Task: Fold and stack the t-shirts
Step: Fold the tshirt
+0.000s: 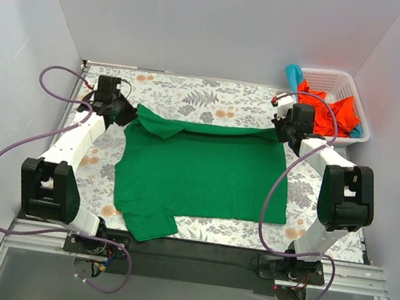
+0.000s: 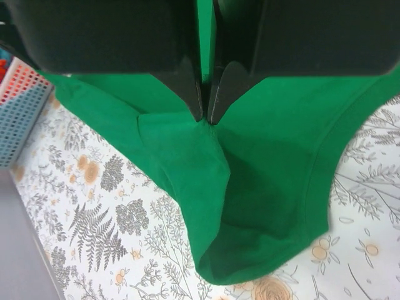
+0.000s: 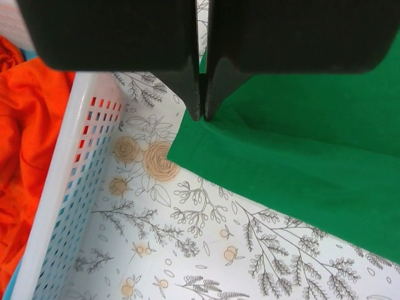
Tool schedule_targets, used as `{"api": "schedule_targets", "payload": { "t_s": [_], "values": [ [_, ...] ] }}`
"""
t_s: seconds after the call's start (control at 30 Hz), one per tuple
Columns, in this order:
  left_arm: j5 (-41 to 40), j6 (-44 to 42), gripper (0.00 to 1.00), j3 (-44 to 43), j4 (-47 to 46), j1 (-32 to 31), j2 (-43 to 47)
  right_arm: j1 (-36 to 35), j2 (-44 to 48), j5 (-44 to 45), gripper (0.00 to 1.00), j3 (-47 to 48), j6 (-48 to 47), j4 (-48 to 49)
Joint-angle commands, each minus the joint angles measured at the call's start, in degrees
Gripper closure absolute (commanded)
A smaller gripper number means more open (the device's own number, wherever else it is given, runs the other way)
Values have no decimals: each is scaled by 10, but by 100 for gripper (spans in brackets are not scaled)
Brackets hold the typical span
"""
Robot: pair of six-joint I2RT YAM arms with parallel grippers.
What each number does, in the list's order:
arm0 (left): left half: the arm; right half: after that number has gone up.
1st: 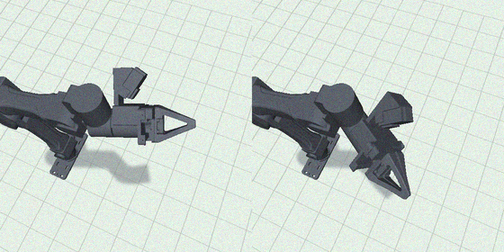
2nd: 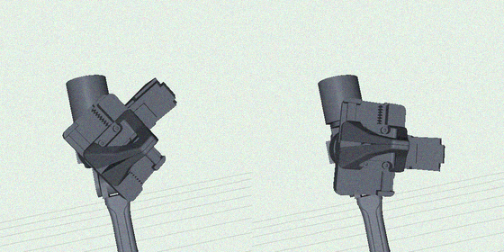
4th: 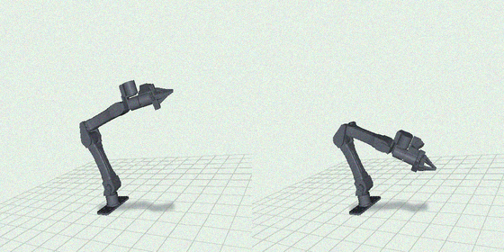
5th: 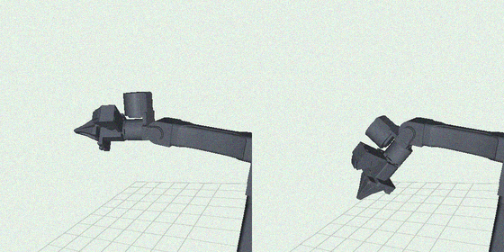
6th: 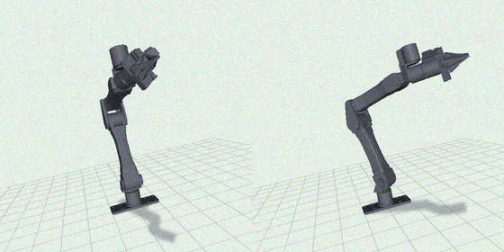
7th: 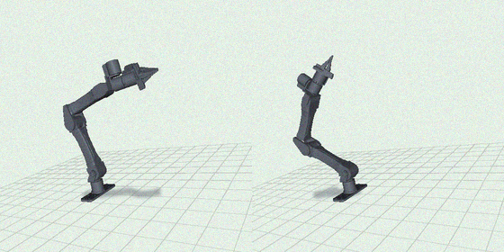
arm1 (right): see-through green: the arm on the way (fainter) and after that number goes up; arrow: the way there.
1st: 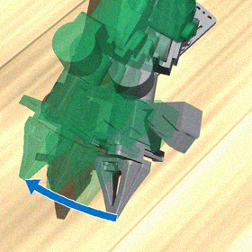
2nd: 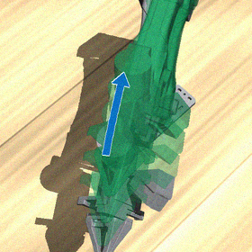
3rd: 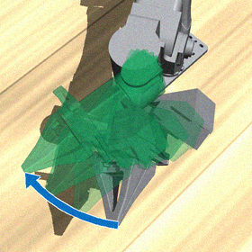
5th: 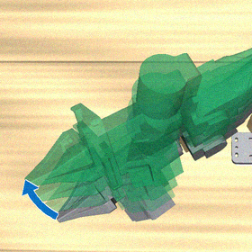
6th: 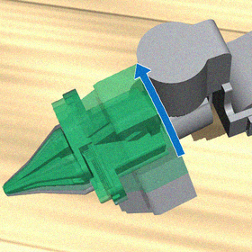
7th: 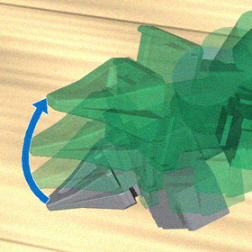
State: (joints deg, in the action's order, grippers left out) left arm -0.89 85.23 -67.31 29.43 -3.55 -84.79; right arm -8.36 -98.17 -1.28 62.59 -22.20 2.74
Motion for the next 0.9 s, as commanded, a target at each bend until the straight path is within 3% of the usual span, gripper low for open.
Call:
{"api": "schedule_targets", "payload": {
  "t_s": [0.0, 0.27, 0.87],
  "values": [
    [29, 44, 100, 24, 1, 7, 39, 0, 24, 8, 99, -9, 15, 3],
    [55, 121, 100, 102, -12, 7, 96, -1, 20, 10, 99, -13, 25, 2],
    [34, 147, 100, 245, -39, 7, 145, 0, 7, 46, 98, -75, 90, 5]
  ]
}}
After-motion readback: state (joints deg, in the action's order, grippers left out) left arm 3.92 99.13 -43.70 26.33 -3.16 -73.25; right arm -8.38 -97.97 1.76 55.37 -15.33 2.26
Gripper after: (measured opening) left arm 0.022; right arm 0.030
